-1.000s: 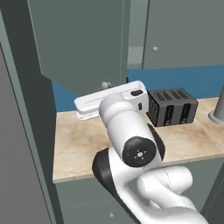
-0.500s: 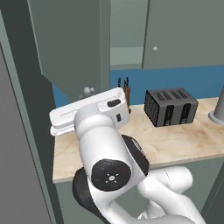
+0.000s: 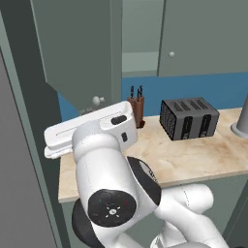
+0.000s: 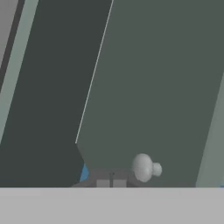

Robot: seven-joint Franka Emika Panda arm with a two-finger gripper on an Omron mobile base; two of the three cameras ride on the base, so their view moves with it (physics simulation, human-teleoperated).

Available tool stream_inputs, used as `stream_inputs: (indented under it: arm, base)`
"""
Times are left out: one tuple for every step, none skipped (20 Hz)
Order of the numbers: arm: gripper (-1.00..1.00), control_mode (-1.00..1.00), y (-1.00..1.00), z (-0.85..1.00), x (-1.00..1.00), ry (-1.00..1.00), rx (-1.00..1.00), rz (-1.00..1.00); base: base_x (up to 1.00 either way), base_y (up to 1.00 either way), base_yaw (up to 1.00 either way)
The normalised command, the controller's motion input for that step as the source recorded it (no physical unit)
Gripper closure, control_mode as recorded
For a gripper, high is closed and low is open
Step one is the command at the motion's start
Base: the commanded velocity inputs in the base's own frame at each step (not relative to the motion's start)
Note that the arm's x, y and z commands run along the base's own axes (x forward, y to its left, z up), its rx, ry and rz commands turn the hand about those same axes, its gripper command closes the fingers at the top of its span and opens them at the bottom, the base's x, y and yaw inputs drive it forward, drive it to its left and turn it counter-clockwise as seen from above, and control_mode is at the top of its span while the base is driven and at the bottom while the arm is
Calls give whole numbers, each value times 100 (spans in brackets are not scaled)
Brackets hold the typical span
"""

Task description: Get the candle and the beer from the cabinet and move them to the dining counter.

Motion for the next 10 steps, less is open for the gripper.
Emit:
stream_inputs:
  arm:
    - [100, -100, 5, 0, 0, 0, 0, 0]
    - [100, -100, 3, 0, 0, 0, 0, 0]
    - [100, -100, 0, 0, -4, 0, 0, 0]
    - [100, -100, 0, 0, -14, -3, 0, 0]
    - [100, -100, -7, 0, -29, -1, 0, 4]
    - [100, -100, -30, 0, -48, 0, 0, 7]
    - [100, -100, -26, 4, -56, 0, 0, 0]
    - [100, -100, -42, 28, -71, 0, 0, 0]
    - [100, -100, -45, 32, -62, 0, 0, 0]
    - [100, -100, -52, 33, -50, 0, 0, 0]
  base:
    - [0, 0, 0]
    - [0, 0, 0]
    - [0, 0, 0]
    - [0, 0, 0]
    - [0, 0, 0]
    - [0, 0, 0]
    - [0, 0, 0]
    - [0, 0, 0]
    - [0, 0, 0]
    - [0, 0, 0]
